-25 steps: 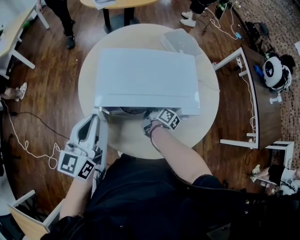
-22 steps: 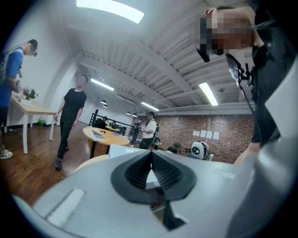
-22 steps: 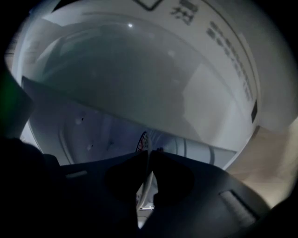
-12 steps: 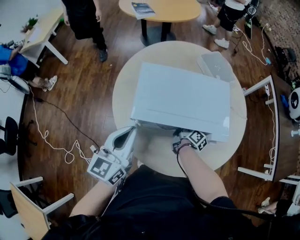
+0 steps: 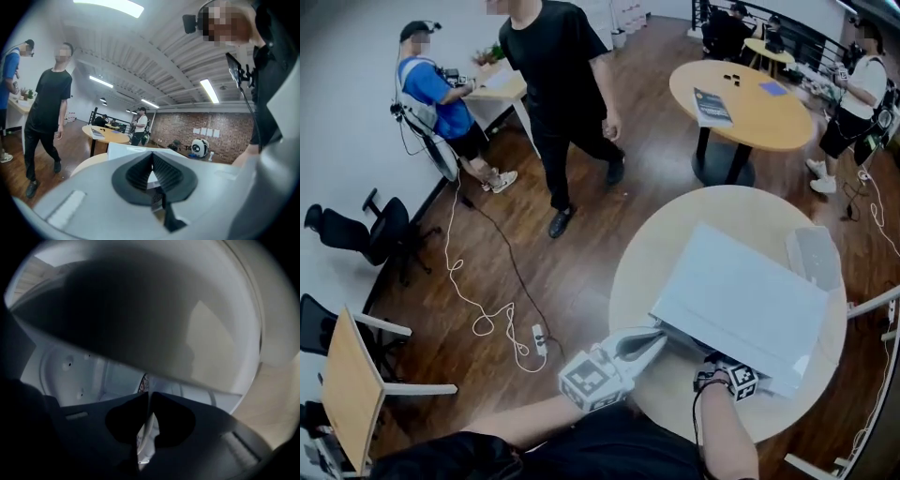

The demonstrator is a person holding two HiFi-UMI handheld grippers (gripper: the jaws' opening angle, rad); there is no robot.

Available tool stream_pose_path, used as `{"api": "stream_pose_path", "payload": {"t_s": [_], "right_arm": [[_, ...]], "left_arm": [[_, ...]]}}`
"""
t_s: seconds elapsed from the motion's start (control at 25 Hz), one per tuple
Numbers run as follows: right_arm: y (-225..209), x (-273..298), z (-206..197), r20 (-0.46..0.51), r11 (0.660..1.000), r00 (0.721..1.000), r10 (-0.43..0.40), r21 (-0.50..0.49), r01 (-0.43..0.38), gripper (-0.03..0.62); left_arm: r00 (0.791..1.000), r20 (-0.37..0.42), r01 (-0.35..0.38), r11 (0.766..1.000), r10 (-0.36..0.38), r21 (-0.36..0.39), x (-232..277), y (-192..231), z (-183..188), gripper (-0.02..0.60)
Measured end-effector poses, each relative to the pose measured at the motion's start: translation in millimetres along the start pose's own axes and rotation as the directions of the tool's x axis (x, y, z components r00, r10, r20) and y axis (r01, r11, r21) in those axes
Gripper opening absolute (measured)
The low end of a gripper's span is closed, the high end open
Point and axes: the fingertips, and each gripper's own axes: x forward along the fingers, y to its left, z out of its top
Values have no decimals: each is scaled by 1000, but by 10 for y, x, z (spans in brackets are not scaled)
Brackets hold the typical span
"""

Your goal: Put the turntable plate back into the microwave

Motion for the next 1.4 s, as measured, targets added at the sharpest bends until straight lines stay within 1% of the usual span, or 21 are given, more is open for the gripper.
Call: {"api": "stream_pose_path", "payload": {"t_s": [0.24,0.48,0.56,0.72,0.76,0.84,0.92,1.04,1.24,1.4], "right_arm": [[22,106,-74,22,999,999,-30,16,30,26],[45,132,-99,39,998,998,-57,30,55,29],[22,127,-94,47,997,997,-65,49,62,32],[36,106,-118,65,996,997,-50,73,46,40],[60,79,-113,71,997,996,-45,68,40,45],[125,45,-83,83,999,996,-39,41,35,87],[216,76,-60,80,999,996,-35,1,35,122],[286,91,-127,58,999,997,-42,-27,43,130],[265,11,-249,52,998,998,-40,-52,43,132],[215,-130,-261,35,997,998,-55,-59,57,132]], "left_arm": [[1000,-6,-15,1000,15,23,-98,41,45,3],[1000,-13,-25,999,25,28,-146,63,64,3],[999,-17,-26,999,27,27,-151,50,44,3],[999,-20,-39,999,39,29,-232,50,44,3],[999,-20,-40,999,41,30,-260,41,46,3],[999,-16,-45,998,46,33,-303,34,71,3],[998,7,-59,998,59,30,-305,67,143,3],[997,29,-67,998,67,21,-270,122,180,3],[999,12,-41,999,40,13,-215,163,40,3],[999,14,-32,999,32,13,-177,56,-18,3]]}}
